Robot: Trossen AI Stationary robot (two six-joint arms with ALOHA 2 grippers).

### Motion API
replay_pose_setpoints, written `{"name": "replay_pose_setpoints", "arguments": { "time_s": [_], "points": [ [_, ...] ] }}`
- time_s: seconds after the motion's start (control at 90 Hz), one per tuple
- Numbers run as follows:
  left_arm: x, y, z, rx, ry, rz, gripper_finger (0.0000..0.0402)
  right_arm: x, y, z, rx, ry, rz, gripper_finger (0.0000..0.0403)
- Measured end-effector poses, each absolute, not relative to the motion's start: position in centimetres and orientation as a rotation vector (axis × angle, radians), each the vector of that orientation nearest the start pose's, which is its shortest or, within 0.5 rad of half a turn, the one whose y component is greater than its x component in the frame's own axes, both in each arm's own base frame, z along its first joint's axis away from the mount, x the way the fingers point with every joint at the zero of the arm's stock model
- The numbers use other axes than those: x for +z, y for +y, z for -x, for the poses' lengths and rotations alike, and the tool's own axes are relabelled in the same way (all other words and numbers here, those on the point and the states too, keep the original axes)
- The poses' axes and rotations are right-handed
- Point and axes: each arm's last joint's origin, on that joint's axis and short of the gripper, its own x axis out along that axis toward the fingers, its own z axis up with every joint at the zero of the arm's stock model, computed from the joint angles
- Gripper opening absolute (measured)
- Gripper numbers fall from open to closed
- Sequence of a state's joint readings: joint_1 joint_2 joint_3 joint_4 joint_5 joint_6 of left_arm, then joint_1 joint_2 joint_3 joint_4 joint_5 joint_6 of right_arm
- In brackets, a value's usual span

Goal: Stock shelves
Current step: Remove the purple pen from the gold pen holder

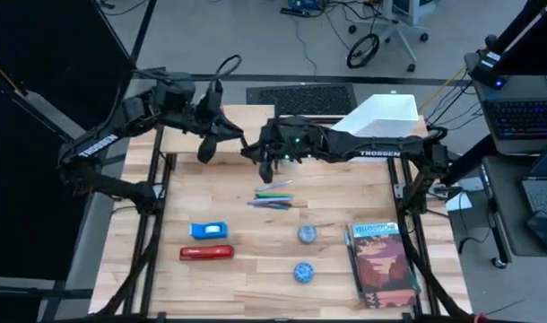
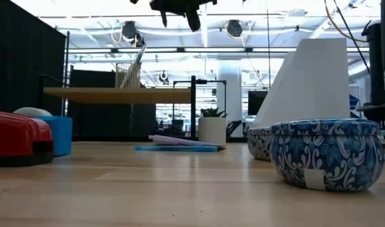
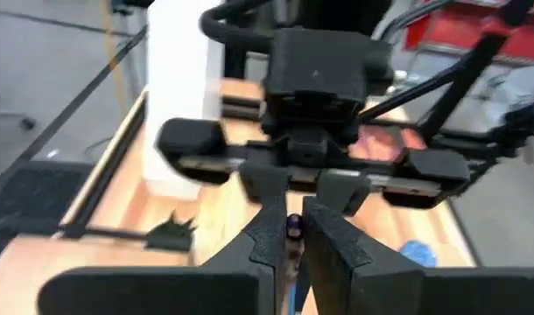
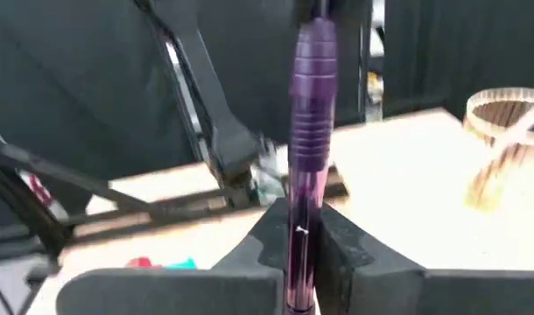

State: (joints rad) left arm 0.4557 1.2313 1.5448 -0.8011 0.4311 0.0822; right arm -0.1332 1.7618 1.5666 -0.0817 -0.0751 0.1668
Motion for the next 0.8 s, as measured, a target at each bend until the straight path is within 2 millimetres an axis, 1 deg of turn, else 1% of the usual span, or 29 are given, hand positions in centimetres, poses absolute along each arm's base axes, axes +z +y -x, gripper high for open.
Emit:
{"name": "replay_pose_setpoints", "arguments": {
  "time_s": [0.111, 0.211, 0.311, 0.378, 0.478, 0.578, 0.656, 0.8],
  "points": [
    [43.7, 9.2, -20.9, 0.039, 0.484, 0.128, 0.0075, 33.8, -4.9, -40.9, -0.070, 0.372, -0.202, 0.0009],
    [43.4, 9.2, -20.6, 0.040, 0.529, 0.127, 0.0115, 32.7, -4.4, -40.4, -0.067, 0.502, -0.200, 0.0009],
    [43.2, 9.2, -20.3, 0.059, 0.555, 0.132, 0.0148, 31.2, -3.9, -39.9, -0.068, 0.613, -0.179, 0.0009],
    [43.0, 9.3, -20.2, 0.085, 0.579, 0.136, 0.0163, 30.0, -3.4, -39.6, -0.056, 0.677, -0.167, 0.0009],
    [42.9, 9.2, -20.0, 0.107, 0.597, 0.135, 0.0175, 28.0, -2.9, -39.3, -0.034, 0.722, -0.128, 0.0009],
    [42.9, 9.2, -20.0, 0.107, 0.603, 0.138, 0.0177, 25.6, -2.8, -38.8, -0.043, 0.756, -0.062, 0.0009],
    [42.8, 9.2, -19.9, 0.107, 0.606, 0.139, 0.0178, 23.9, -3.0, -38.5, -0.042, 0.753, -0.002, 0.0009],
    [42.8, 9.2, -19.9, 0.107, 0.607, 0.140, 0.0178, 21.2, -2.9, -37.8, -0.017, 0.747, 0.052, 0.0009]
  ]
}}
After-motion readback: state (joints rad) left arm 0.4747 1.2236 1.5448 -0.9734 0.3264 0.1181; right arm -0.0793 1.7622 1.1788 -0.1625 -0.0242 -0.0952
